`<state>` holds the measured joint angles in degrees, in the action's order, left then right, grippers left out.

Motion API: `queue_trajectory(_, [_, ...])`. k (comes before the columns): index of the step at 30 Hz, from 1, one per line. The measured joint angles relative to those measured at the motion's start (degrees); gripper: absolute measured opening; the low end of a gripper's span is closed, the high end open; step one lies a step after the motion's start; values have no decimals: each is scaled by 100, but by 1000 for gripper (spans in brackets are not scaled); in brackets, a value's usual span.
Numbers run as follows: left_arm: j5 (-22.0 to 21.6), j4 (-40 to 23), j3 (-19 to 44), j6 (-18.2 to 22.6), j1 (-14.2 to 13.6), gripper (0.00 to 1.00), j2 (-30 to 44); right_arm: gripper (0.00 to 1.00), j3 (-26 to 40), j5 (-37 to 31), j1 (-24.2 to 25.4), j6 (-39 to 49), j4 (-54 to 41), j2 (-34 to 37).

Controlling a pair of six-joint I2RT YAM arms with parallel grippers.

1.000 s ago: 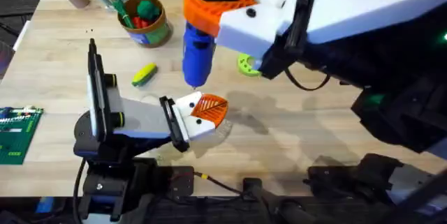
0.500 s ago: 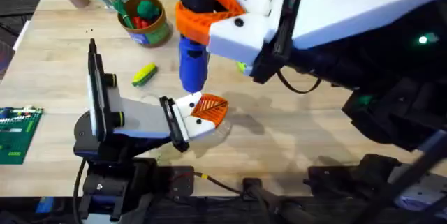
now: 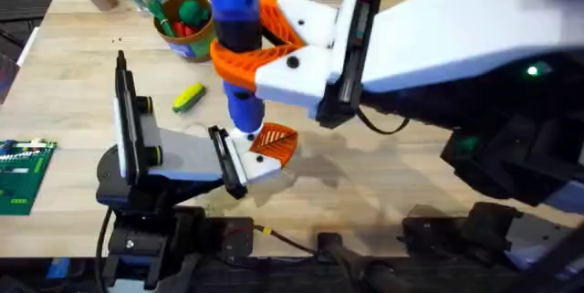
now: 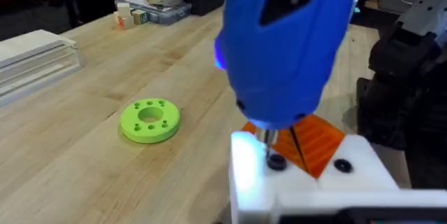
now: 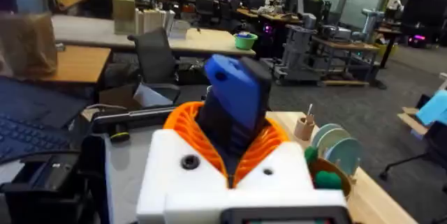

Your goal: Pick up the gripper from the table and insert it into the empty holder that is missing its gripper. Then pick up a screw, insert it into the mounting hole, and use the screwdriver to tighten it. Finally, clean up the table by picking up the vegetable and placing it into the bucket.

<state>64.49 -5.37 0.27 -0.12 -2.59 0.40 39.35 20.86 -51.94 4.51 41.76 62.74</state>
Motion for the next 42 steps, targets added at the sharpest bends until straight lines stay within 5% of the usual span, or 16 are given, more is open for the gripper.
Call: queue_trajectory(42, [0, 0, 0, 0, -2, 4, 0, 28, 0, 111, -68, 103, 144, 0])
